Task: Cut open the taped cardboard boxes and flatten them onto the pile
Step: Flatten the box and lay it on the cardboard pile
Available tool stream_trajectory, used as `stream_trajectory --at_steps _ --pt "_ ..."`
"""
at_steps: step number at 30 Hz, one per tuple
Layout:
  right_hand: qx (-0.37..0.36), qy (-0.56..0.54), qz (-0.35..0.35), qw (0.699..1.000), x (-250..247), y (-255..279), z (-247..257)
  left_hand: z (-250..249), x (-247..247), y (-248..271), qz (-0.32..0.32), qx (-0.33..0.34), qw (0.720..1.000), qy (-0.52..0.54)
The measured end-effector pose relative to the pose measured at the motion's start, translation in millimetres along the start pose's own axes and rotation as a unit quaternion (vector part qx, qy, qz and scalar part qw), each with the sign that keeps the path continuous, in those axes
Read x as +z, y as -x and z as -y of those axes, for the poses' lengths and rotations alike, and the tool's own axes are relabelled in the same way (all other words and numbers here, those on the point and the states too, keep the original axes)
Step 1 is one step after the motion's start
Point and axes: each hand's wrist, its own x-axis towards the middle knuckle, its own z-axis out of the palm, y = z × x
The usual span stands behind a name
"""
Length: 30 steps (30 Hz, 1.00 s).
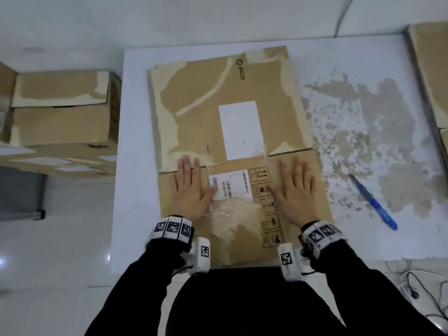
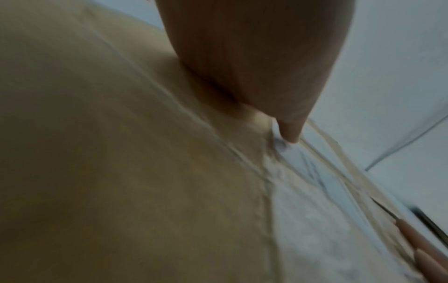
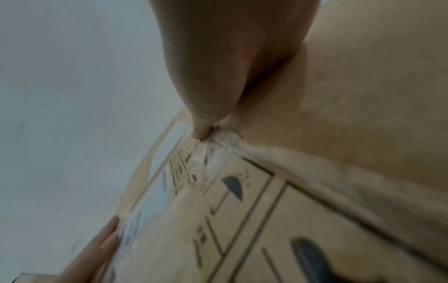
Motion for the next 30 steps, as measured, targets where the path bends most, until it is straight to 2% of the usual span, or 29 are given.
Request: stream_trajectory --at_steps 3,5,7,9,11,14,17,19,24,26,28,30 --pt "0.008 0.005 0.0 1.0 -4 0 5 4 -4 -3 0.03 -0.002 0.999 -0.017" --pt "0.031 -0.031 -0.029 0.999 -10 -3 16 -6 -15 -6 0.044 -0.013 0.999 0.015" --pt "0.049 -0.089 -0.084 0.991 -27 -24 33 -15 -36 -21 -0.004 -0.037 0.999 0.039" --pt "0.023 -0.079 -0.095 0.992 -44 -59 58 -27 -60 -52 -0.047 -0.034 0.998 0.029" --pt "-0.033 -0.009 -0.066 0.997 -57 -104 87 -37 -81 -92 -0.045 -0.005 0.999 0.019" --pt "-0.114 0.098 0.008 0.989 -60 -159 117 -44 -95 -149 0.009 0.017 0.999 -0.029" --pt "-0.115 0.097 0.082 0.985 -51 -182 118 -41 -90 -173 0.062 0.008 0.997 -0.046" --pt "-0.111 0.095 0.089 0.985 -48 -186 114 -40 -86 -178 0.075 0.009 0.996 -0.044" --pt "-0.102 0.077 0.13 0.983 -57 -190 119 -40 -89 -173 0.047 0.012 0.998 -0.034" --pt "-0.109 0.047 0.114 0.986 -60 -186 112 -36 -89 -161 0.034 0.01 0.999 -0.012" --pt "-0.09 0.021 0.068 0.993 -61 -173 91 -25 -87 -143 0.005 -0.043 0.999 0.002" --pt "-0.033 -0.001 0.016 0.999 -61 -149 56 -8 -78 -113 -0.011 -0.136 0.99 0.035"
